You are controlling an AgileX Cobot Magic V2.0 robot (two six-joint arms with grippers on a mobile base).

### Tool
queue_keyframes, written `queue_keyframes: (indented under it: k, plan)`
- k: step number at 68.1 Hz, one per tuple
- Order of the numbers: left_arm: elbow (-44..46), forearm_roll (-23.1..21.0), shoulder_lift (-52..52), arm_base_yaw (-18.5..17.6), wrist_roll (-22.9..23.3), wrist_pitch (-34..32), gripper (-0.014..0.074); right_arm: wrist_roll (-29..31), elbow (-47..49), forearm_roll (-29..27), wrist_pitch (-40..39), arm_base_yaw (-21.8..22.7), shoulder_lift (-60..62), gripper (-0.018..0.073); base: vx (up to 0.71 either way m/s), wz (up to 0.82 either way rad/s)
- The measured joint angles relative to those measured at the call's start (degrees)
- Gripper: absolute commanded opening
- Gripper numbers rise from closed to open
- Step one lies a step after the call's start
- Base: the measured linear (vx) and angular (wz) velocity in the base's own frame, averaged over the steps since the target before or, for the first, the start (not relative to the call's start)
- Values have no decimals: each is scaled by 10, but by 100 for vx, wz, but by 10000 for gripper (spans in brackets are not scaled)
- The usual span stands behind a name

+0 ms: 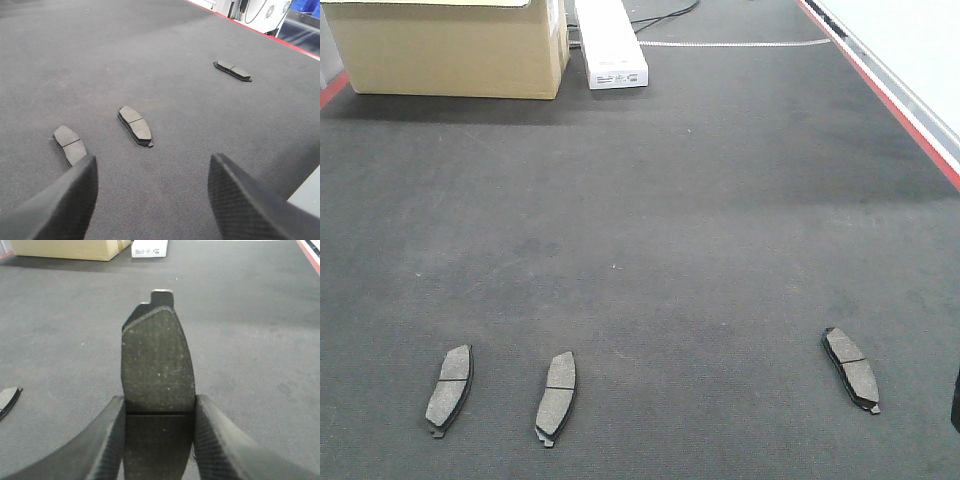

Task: Move and align brake pads A on conveyor
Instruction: 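Move the right gripper with its pad over the belt, then lower the right gripper, open it to release the pad, lift away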

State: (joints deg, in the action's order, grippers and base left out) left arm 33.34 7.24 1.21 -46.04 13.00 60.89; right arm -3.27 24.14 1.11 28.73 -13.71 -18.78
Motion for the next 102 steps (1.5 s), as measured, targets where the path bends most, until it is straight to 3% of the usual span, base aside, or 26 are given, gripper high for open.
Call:
queue_keyframes:
  k: [20, 47, 64, 78, 102]
  plan:
    - [0, 0, 0, 0, 0, 0, 470, 0, 54, -68, 24, 0, -85, 25, 0, 0]
    - [0, 0, 0, 0, 0, 0, 470, 72, 212, -195, 112, 0, -419, 153, 0, 0]
    - [0, 0, 0, 0, 0, 0, 470, 65, 245, -194, 99, -24, -582, 169, 0, 0]
    - [0, 0, 0, 0, 0, 0, 470, -11, 247, -168, 51, -65, -692, 191, 0, 0]
    - [0, 0, 0, 0, 0, 0, 470, -30, 306, -130, 45, -65, -799, 494, 0, 0]
